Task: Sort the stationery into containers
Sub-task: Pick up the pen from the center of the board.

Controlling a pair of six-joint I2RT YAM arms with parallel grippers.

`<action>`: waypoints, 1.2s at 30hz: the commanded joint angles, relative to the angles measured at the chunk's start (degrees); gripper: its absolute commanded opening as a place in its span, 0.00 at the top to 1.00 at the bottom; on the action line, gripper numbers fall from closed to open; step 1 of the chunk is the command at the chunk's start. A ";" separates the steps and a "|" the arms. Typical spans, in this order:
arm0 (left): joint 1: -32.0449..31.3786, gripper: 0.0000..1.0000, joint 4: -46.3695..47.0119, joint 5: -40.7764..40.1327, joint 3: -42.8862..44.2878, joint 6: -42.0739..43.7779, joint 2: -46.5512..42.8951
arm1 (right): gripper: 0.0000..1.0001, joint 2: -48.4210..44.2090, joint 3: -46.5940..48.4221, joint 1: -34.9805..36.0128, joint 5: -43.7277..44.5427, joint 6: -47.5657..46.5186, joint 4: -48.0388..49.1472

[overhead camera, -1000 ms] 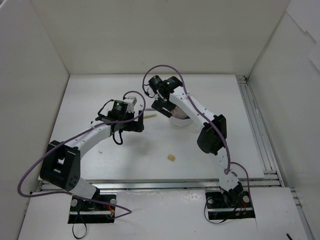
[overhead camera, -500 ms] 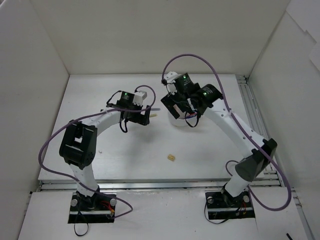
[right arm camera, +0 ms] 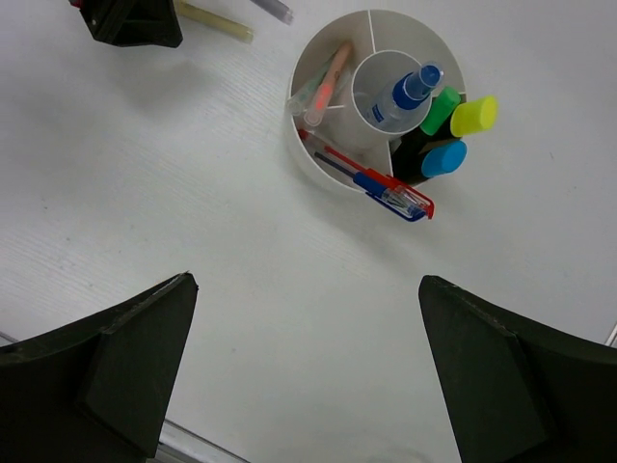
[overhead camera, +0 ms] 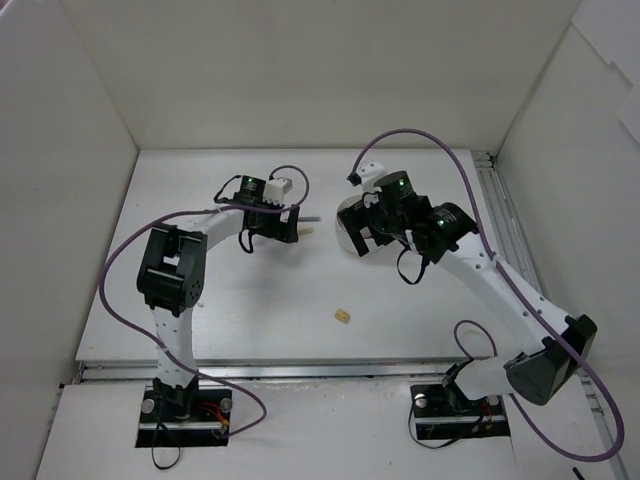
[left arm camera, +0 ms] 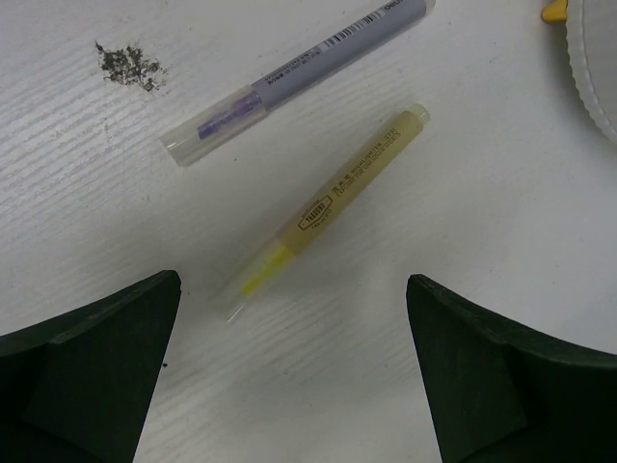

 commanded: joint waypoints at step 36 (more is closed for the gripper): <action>-16.42 1.00 -5.13 -11.37 -7.48 -4.90 -12.48 | 0.02 -21.87 -19.83 -3.53 -1.94 10.36 8.91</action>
